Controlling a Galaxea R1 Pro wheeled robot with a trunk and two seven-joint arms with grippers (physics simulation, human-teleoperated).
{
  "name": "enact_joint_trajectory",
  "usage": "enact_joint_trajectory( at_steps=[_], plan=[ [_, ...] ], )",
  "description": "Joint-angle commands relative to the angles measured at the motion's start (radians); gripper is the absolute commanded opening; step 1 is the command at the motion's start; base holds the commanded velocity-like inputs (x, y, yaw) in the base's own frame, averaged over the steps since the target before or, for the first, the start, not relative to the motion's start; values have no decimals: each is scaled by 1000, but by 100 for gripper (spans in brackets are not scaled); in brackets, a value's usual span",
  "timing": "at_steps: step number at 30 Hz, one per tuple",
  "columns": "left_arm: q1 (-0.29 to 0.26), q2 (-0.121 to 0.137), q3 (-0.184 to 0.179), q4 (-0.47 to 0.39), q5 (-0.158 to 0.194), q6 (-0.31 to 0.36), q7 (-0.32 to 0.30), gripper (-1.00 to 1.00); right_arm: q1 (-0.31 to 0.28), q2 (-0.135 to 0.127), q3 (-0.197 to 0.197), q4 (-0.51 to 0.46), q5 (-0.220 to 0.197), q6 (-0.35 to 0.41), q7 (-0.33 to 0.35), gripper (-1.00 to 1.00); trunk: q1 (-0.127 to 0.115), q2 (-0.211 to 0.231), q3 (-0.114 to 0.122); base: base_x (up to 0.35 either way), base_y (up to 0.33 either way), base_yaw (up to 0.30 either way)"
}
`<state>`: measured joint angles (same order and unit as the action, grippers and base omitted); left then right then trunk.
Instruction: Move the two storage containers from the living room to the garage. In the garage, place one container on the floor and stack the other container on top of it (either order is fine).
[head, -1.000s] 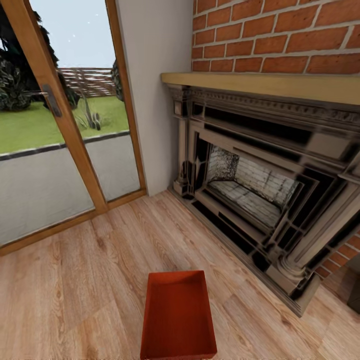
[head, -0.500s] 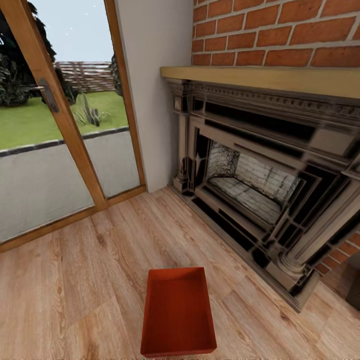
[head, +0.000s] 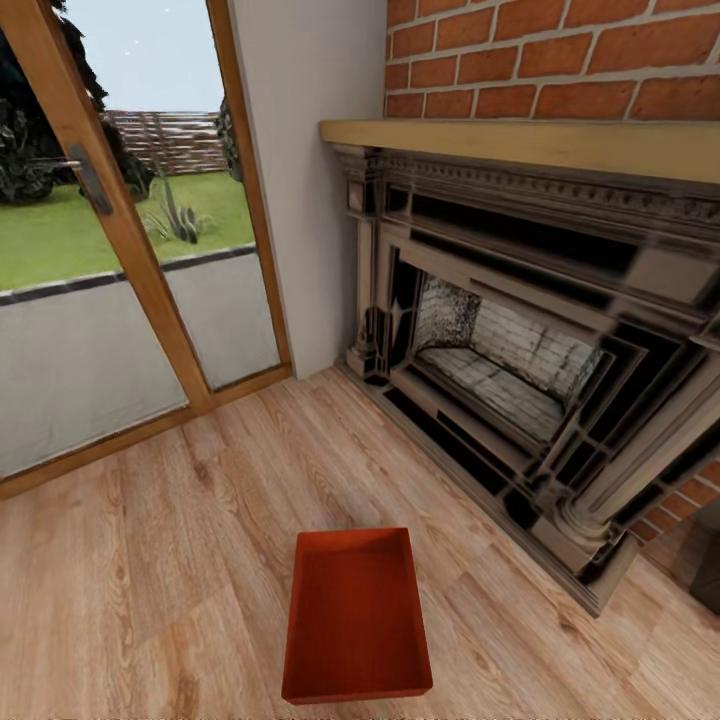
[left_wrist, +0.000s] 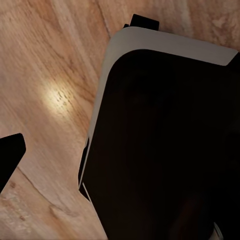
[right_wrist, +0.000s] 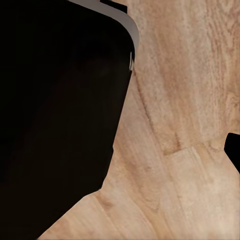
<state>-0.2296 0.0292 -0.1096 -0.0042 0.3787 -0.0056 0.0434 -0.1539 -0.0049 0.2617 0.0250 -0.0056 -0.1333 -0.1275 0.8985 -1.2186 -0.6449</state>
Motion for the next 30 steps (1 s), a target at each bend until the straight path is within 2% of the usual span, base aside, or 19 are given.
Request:
enact_joint_trajectory(
  at_steps=[1,30],
  plan=[
    [0,0,-8,0,8,-1,3,100,-1,0,5,3,-1,-5,-3,100,0,0,-2,0,0,0],
    [0,0,-9,0,8,-1,3,100,-1,0,5,3,0,-5,-3,100,0,0,-48,0,0,0]
  ],
)
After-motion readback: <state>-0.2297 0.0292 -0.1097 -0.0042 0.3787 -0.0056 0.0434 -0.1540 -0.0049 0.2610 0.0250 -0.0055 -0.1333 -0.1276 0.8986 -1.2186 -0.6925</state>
